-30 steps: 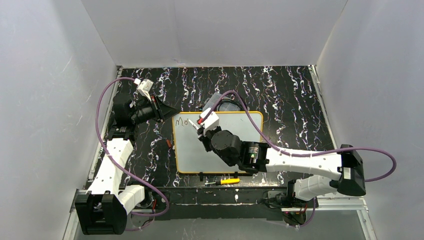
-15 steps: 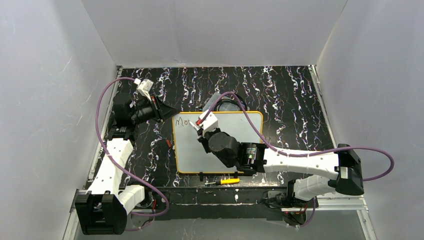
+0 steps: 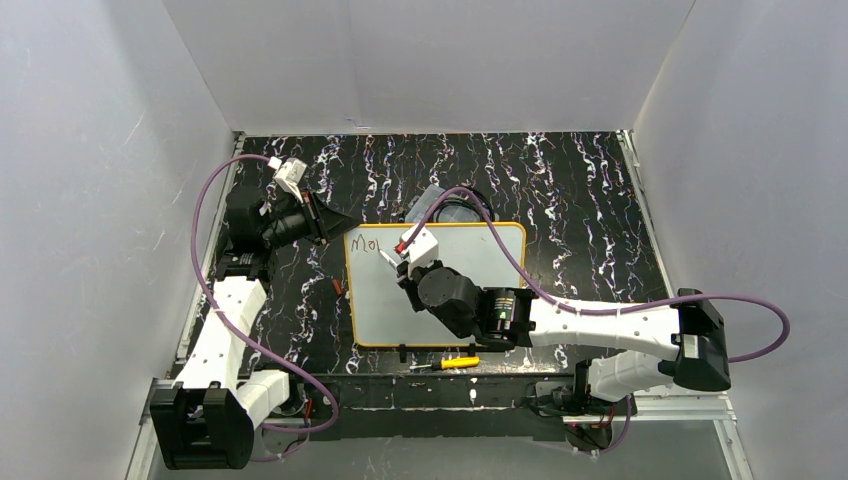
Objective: Write a sentence on the whiteboard
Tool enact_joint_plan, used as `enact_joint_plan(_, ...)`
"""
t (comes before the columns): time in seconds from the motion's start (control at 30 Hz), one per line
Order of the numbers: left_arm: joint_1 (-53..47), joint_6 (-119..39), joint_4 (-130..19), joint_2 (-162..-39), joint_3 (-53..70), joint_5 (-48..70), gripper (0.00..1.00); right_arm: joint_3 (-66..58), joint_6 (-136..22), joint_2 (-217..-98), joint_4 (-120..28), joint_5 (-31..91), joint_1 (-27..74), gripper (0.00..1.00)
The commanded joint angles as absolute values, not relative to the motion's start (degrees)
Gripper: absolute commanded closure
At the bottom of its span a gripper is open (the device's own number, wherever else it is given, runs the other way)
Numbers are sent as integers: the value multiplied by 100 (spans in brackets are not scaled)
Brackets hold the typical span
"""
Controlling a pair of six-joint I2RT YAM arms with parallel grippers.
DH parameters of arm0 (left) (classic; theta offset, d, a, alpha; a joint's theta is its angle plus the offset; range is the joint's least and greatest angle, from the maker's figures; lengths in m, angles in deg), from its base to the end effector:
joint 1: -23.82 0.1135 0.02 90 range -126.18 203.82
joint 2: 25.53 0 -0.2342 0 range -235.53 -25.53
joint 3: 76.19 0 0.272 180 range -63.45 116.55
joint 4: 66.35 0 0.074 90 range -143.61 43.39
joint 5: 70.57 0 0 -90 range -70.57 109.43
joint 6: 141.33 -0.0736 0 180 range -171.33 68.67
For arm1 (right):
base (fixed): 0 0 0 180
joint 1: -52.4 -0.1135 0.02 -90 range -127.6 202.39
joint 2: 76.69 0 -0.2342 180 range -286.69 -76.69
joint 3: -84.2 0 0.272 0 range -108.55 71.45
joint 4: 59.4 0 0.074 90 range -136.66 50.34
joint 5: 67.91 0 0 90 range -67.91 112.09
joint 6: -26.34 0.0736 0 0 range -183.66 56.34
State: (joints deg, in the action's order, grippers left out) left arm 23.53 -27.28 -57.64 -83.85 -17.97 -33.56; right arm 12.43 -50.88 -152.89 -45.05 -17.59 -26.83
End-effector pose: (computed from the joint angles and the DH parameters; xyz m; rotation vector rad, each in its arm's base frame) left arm 0.2856 -0.0602 0.2942 0.3490 1.7544 -1.0988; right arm 0.1133 0.3439 0.2779 -0.5933 1.7492 0.4732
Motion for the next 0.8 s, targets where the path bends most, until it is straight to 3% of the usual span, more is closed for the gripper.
enact_joint_plan(0.0, 2249, -2724, -5582, -8290, -1818, -3752, 85, 1322, -5021, -15167, -4310, -1954, -2653, 99)
enact_joint_plan(0.77, 2242, -2734, -5577, -8272, -1819, -3752, 84, 1199, -5196, -15166, -4952, -2695, -2644, 99)
